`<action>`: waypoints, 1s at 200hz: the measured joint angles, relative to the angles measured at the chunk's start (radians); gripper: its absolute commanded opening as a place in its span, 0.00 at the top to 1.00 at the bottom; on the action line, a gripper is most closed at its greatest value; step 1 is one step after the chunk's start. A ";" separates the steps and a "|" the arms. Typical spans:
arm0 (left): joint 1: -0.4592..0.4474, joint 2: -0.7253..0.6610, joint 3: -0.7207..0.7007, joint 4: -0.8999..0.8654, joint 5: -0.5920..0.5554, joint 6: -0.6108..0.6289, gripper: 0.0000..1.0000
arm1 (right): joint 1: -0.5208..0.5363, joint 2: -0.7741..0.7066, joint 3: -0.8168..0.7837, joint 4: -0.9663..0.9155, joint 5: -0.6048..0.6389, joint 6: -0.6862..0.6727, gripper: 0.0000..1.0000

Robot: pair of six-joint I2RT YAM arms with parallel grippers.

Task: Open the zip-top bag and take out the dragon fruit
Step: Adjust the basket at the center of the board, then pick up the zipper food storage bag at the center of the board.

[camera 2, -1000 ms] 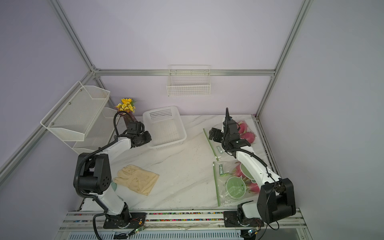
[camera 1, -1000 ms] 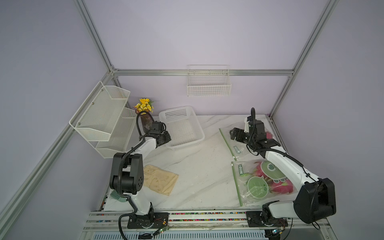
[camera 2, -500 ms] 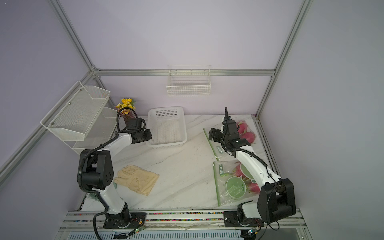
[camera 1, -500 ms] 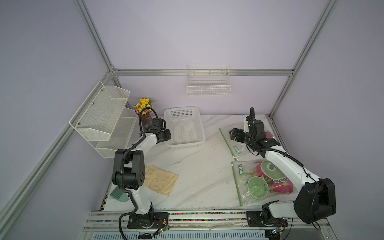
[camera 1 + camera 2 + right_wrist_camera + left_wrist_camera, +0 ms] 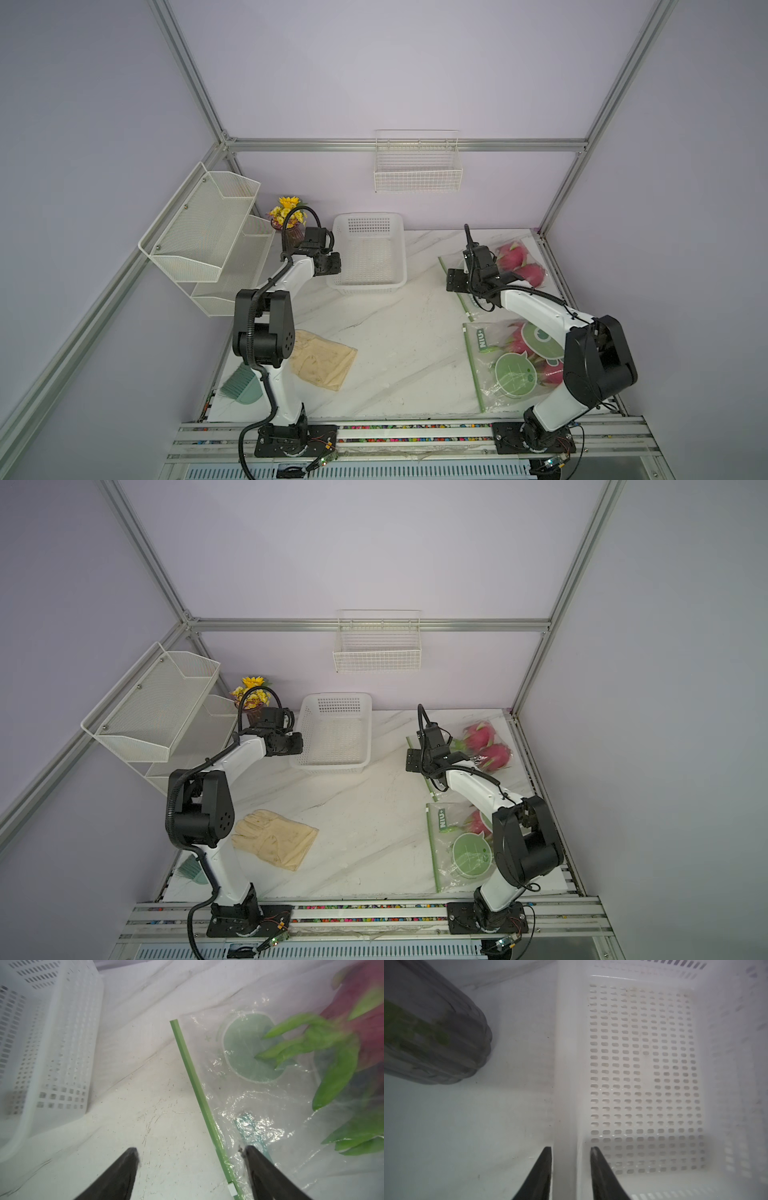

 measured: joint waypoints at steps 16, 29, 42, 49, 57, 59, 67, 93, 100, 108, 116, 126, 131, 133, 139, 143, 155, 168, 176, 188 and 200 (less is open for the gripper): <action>0.002 -0.010 -0.002 -0.009 0.019 -0.013 0.29 | 0.018 0.070 0.026 -0.002 0.051 0.001 0.19; 0.002 -0.046 -0.028 0.000 0.043 -0.031 0.21 | 0.025 0.132 0.053 -0.003 0.089 0.001 0.19; 0.002 -0.122 -0.074 0.007 0.067 -0.045 0.17 | 0.031 0.186 0.077 -0.004 0.120 0.002 0.19; 0.002 -0.165 -0.092 0.009 0.078 -0.051 0.16 | 0.032 0.210 0.088 -0.005 0.134 0.001 0.19; 0.002 -0.221 -0.106 0.014 0.090 -0.061 0.16 | 0.032 0.237 0.101 -0.006 0.151 0.001 0.19; 0.002 -0.235 -0.109 0.016 0.095 -0.060 0.16 | 0.032 0.244 0.105 -0.008 0.154 0.000 0.19; 0.002 -0.282 -0.117 0.026 0.106 -0.064 0.15 | 0.032 0.268 0.119 -0.011 0.172 -0.001 0.20; 0.002 -0.398 -0.137 0.063 0.136 -0.084 0.15 | 0.032 0.329 0.169 -0.026 0.210 -0.009 0.25; 0.002 -0.414 -0.143 0.068 0.146 -0.087 0.15 | 0.032 0.338 0.178 -0.027 0.220 -0.012 0.27; 0.002 -0.428 -0.152 0.074 0.158 -0.092 0.15 | 0.032 0.347 0.187 -0.027 0.230 -0.016 0.30; 0.002 -0.435 -0.161 0.078 0.169 -0.100 0.15 | 0.032 0.355 0.194 -0.028 0.240 -0.020 0.32; 0.002 -0.439 -0.175 0.080 0.187 -0.109 0.15 | 0.032 0.366 0.203 -0.029 0.249 -0.026 0.37; 0.002 -0.440 -0.181 0.083 0.194 -0.114 0.15 | 0.032 0.372 0.208 -0.030 0.255 -0.030 0.40; 0.002 -0.440 -0.183 0.084 0.198 -0.115 0.15 | 0.032 0.373 0.210 -0.030 0.257 -0.028 0.41; 0.002 -0.440 -0.190 0.083 0.210 -0.121 0.15 | 0.032 0.378 0.214 -0.031 0.262 -0.031 0.44; 0.002 -0.440 -0.193 0.084 0.216 -0.124 0.15 | 0.032 0.381 0.215 -0.031 0.267 -0.028 0.45; 0.002 -0.445 -0.203 0.084 0.238 -0.136 0.15 | 0.032 0.387 0.219 -0.031 0.279 -0.037 0.49; 0.002 -0.464 -0.211 0.084 0.266 -0.149 0.15 | 0.032 0.390 0.219 -0.031 0.290 -0.039 0.56; 0.002 -0.484 -0.217 0.086 0.284 -0.158 0.14 | 0.032 0.391 0.219 -0.031 0.293 -0.043 0.59; 0.001 -0.525 -0.224 0.091 0.310 -0.168 0.14 | 0.032 0.392 0.219 -0.031 0.302 -0.045 0.75; 0.000 -0.571 -0.229 0.103 0.330 -0.175 0.13 | 0.032 0.392 0.219 -0.029 0.307 -0.049 0.86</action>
